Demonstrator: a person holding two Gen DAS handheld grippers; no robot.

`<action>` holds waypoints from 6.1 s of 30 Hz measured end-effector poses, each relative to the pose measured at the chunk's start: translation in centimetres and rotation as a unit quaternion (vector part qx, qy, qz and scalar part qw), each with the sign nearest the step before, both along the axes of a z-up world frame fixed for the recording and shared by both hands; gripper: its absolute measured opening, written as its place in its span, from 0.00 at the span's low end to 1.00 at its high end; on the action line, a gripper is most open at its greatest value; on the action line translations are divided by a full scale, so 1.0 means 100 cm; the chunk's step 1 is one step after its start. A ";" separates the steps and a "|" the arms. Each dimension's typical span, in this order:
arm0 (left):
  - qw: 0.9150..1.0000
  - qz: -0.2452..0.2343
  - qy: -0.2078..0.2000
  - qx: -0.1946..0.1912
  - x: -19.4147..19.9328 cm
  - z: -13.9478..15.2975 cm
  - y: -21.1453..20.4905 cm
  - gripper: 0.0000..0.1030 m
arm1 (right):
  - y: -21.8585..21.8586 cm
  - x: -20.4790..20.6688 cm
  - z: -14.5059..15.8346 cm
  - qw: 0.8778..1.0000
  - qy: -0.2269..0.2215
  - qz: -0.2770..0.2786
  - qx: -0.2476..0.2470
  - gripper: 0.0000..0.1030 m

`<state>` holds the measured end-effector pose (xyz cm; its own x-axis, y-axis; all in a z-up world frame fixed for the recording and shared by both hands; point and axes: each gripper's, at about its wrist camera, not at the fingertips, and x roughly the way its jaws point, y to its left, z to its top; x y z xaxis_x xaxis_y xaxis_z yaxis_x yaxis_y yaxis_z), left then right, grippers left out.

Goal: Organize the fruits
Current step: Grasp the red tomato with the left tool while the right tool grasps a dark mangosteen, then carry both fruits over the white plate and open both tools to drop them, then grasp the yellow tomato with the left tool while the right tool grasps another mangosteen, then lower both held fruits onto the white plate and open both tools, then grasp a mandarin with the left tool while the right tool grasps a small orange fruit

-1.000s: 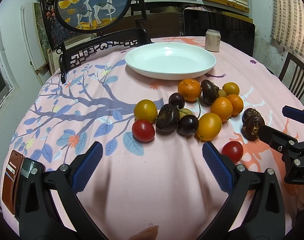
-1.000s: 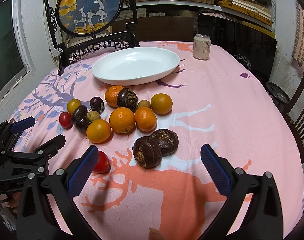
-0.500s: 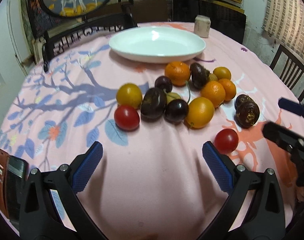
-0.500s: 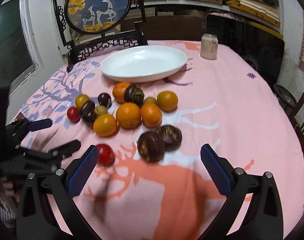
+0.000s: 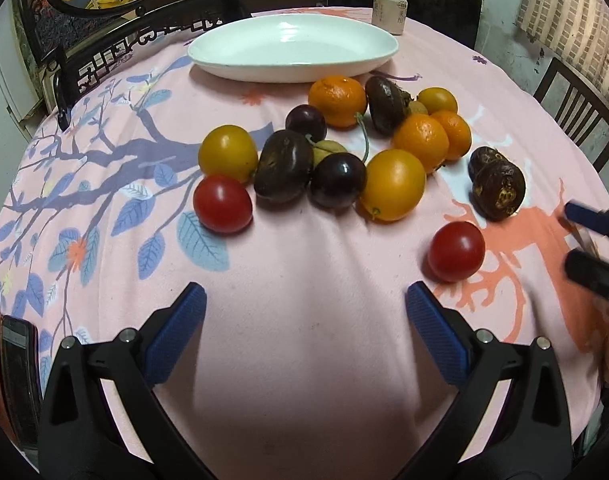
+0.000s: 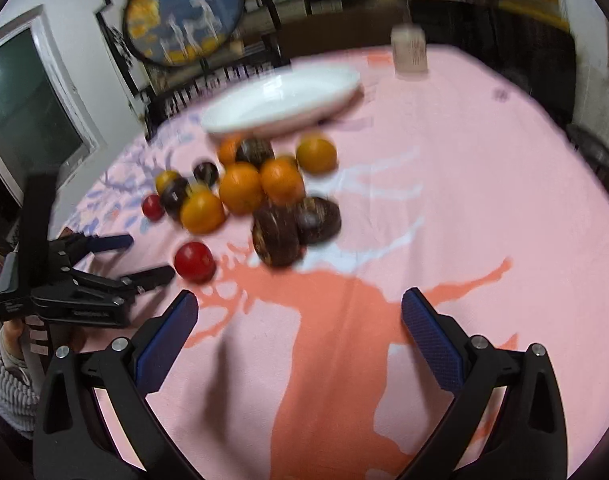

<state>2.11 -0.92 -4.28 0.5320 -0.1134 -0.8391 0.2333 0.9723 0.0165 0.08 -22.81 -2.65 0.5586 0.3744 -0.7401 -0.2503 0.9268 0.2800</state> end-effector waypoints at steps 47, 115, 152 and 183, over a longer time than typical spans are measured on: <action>0.993 0.007 -0.068 -0.097 0.122 0.080 0.019 0.31 | 0.046 0.103 0.054 0.997 -0.025 0.053 0.046 0.19; 0.993 0.036 -0.008 -0.114 0.080 0.020 0.055 0.36 | 0.024 0.069 -0.009 1.000 0.006 -0.001 -0.028 0.48; 0.989 0.071 -0.052 -0.117 0.186 0.059 0.040 0.57 | 0.032 0.205 0.034 0.996 -0.033 -0.049 0.059 0.60; 0.997 -0.003 -0.018 -0.080 0.125 0.031 -0.011 0.79 | -0.018 0.148 0.030 0.987 -0.003 -0.094 0.133 0.64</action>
